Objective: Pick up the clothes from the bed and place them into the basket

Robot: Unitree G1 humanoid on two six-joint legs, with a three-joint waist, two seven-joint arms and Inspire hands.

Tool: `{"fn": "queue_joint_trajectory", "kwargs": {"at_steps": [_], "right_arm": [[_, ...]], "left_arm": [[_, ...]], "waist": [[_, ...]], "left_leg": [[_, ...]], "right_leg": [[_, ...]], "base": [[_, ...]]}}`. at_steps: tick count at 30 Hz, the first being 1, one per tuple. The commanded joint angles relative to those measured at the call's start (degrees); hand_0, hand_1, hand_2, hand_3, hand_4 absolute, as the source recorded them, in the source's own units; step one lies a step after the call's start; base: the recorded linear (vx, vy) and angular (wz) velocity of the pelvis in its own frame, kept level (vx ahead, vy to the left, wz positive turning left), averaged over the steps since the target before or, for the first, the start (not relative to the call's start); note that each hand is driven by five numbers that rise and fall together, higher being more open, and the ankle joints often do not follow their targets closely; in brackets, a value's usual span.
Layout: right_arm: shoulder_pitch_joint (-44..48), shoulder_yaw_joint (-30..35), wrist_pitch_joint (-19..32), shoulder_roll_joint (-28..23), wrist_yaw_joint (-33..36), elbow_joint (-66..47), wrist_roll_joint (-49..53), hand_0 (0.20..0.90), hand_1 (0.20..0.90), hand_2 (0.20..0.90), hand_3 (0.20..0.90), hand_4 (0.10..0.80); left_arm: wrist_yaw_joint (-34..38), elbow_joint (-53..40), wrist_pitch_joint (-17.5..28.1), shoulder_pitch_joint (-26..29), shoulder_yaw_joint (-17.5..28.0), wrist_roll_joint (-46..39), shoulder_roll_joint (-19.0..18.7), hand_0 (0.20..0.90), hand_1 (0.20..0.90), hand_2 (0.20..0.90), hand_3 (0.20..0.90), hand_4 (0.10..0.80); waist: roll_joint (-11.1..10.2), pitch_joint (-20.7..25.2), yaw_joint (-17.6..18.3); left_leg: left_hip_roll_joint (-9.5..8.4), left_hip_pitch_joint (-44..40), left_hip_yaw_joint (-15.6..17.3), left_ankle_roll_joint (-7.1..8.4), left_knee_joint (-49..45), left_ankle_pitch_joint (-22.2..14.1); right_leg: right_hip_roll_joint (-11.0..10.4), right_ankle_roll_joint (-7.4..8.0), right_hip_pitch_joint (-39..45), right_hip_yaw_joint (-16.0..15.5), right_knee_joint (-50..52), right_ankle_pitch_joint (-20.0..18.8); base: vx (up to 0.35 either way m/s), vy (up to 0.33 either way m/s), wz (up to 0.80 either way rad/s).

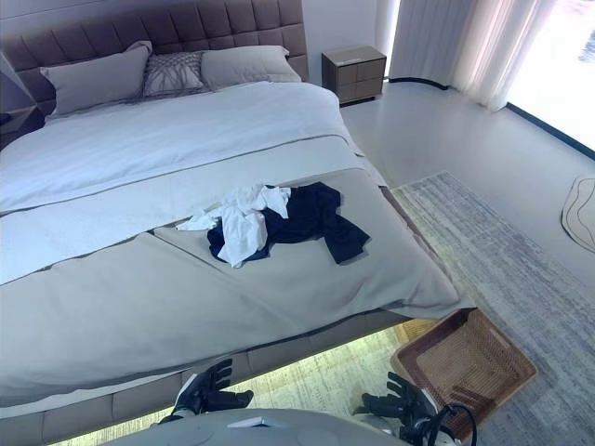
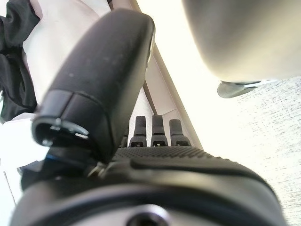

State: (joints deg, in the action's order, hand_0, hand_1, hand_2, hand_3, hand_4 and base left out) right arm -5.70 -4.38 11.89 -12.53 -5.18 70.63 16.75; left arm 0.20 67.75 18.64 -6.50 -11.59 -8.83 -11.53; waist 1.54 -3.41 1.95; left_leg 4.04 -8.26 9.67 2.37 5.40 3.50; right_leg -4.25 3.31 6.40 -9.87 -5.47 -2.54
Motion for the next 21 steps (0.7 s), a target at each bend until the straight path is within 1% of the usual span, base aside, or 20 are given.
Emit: {"fn": "queue_joint_trajectory", "kwargs": {"at_steps": [1, 3, 6, 15, 21], "right_arm": [[5.21, -0.47, 1.50, 0.15, 1.26, 1.06, -0.78, 0.900, 0.900, 0.900, 0.900, 0.800], [5.19, -0.43, 1.56, 0.10, 1.52, 1.10, -0.94, 0.900, 0.900, 0.900, 0.900, 0.800], [5.17, -0.22, 2.30, 0.11, 2.35, 1.33, -1.58, 0.900, 0.900, 0.900, 0.900, 0.800], [5.82, -0.89, 3.49, 0.47, 4.00, 0.96, -1.59, 0.900, 0.900, 0.900, 0.900, 0.800], [5.85, -0.79, 3.24, 0.29, 2.95, 1.01, -0.84, 0.900, 0.900, 0.900, 0.900, 0.800]], "left_arm": [[0.48, -1.02, 3.90, 5.18, 0.39, 0.55, -0.66, 0.900, 0.900, 0.900, 0.900, 0.800], [0.29, -1.34, 4.38, 5.35, 0.71, -0.73, -0.74, 0.900, 0.900, 0.900, 0.900, 0.800], [-0.68, -1.59, 3.86, 5.36, 1.24, -0.85, -0.88, 0.900, 0.900, 0.900, 0.900, 0.800], [-0.63, -0.60, 2.81, 5.39, 0.75, -0.73, -0.21, 0.900, 0.900, 0.900, 0.900, 0.800], [-0.89, -0.83, 2.66, 5.41, 1.25, -1.58, -0.27, 0.900, 0.900, 0.900, 0.900, 0.800]], "waist": [[-1.97, -2.22, 0.26], [-2.05, -2.31, 0.27], [-2.00, -2.49, 0.17], [-1.56, -2.57, 0.28], [-1.28, -2.76, 0.39]], "left_leg": [[-4.14, -2.57, -1.11, -2.61, -1.70, -8.29], [-4.14, -2.54, -1.00, -2.66, -1.82, -8.33], [-4.13, -2.52, -1.03, -2.71, -1.96, -8.37], [-4.26, -2.56, -1.13, -2.77, -1.93, -8.35], [-4.22, -2.46, -1.01, -2.74, -2.02, -8.31]], "right_leg": [[0.35, 1.73, 2.41, 0.81, 2.88, 3.80], [0.34, 1.69, 2.32, 0.84, 3.01, 3.80], [0.31, 1.65, 2.21, 0.88, 3.32, 3.85], [0.23, 1.58, 2.19, 0.83, 3.30, 3.89], [0.25, 1.49, 2.04, 0.77, 3.29, 3.83]], "base": [[0.000, 0.000, 0.00], [0.000, 0.000, 0.00], [0.000, 0.000, 0.00], [0.000, 0.000, 0.00], [0.000, 0.000, 0.00]]}}
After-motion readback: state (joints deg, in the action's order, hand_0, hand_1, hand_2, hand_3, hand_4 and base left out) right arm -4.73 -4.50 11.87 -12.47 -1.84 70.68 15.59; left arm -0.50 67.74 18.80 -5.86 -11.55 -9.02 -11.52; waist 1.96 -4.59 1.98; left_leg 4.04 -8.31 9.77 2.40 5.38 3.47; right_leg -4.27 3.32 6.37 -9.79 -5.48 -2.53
